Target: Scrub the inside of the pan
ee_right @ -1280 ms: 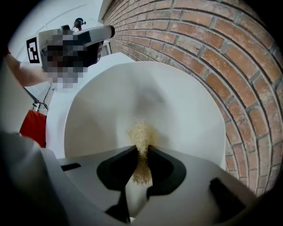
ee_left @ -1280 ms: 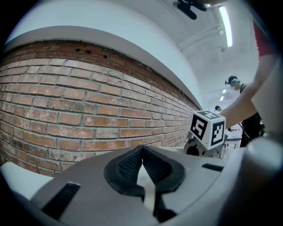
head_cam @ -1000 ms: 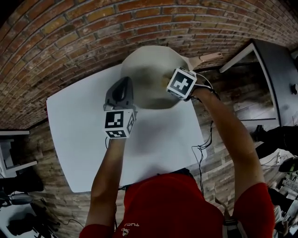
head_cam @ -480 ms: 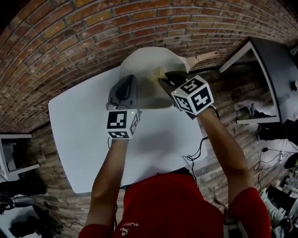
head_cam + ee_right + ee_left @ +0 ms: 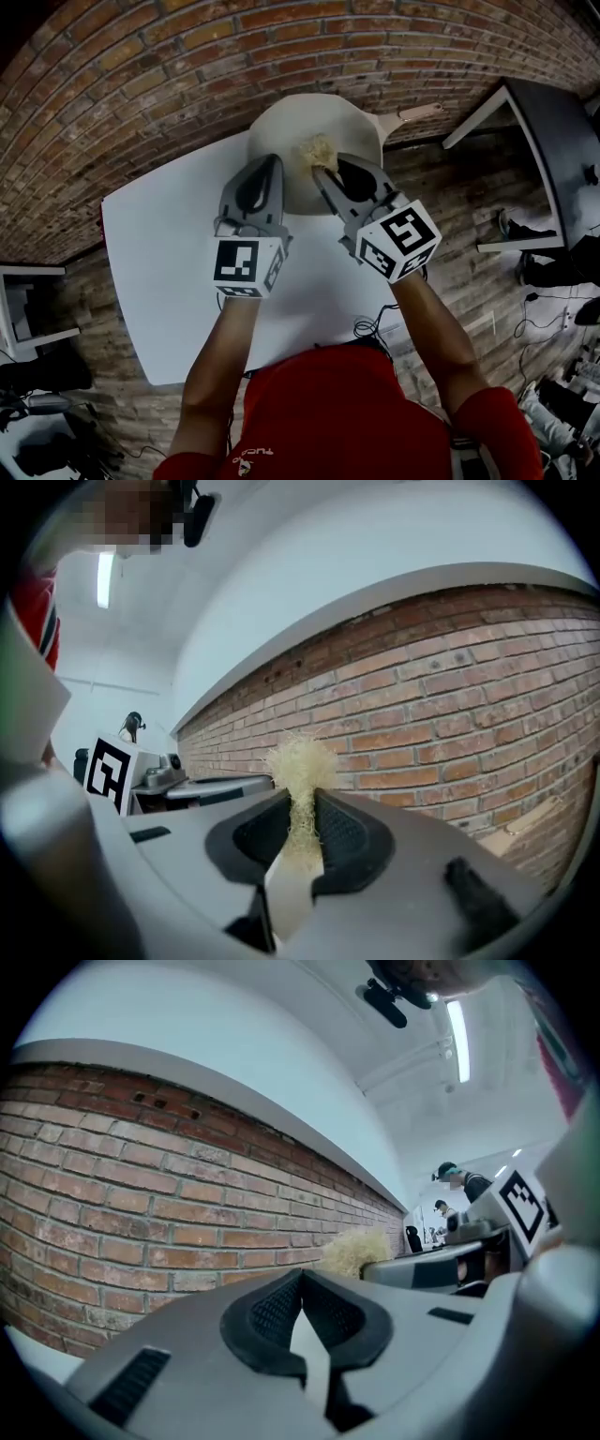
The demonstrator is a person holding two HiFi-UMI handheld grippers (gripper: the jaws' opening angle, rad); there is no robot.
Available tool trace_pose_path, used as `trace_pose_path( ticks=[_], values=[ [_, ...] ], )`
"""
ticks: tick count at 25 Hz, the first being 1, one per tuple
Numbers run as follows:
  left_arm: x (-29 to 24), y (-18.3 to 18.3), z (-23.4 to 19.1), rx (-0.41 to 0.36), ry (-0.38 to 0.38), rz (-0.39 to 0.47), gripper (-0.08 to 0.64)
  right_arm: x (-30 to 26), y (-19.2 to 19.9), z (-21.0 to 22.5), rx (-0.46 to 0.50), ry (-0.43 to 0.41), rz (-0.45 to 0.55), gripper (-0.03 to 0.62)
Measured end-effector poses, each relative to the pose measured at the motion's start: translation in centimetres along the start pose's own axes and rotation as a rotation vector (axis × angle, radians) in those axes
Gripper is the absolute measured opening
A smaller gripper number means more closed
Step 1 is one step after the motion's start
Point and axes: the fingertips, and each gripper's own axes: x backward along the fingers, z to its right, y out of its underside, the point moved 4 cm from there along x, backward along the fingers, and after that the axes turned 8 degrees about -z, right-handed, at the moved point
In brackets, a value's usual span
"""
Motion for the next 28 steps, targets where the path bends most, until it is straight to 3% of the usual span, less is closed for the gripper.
trace_pose_path(
  ticks=[4,10,28],
  values=[
    [1.7,-0.3,0.7,0.002,0.003,0.024,0.014,1.5,0.1,-2.2,-0.017,0.017,0.079,0.075],
    [3.9,0.2,1.8,0.021,0.020,0.037,0.014,3.1,1.2,-4.7,0.011,0.069,0.117,0.075],
    [6.4,0.4,2.7,0.009,0.018,0.070,0.014,4.0,1.3,-6.3,0.024,0.099,0.142,0.075]
  ],
)
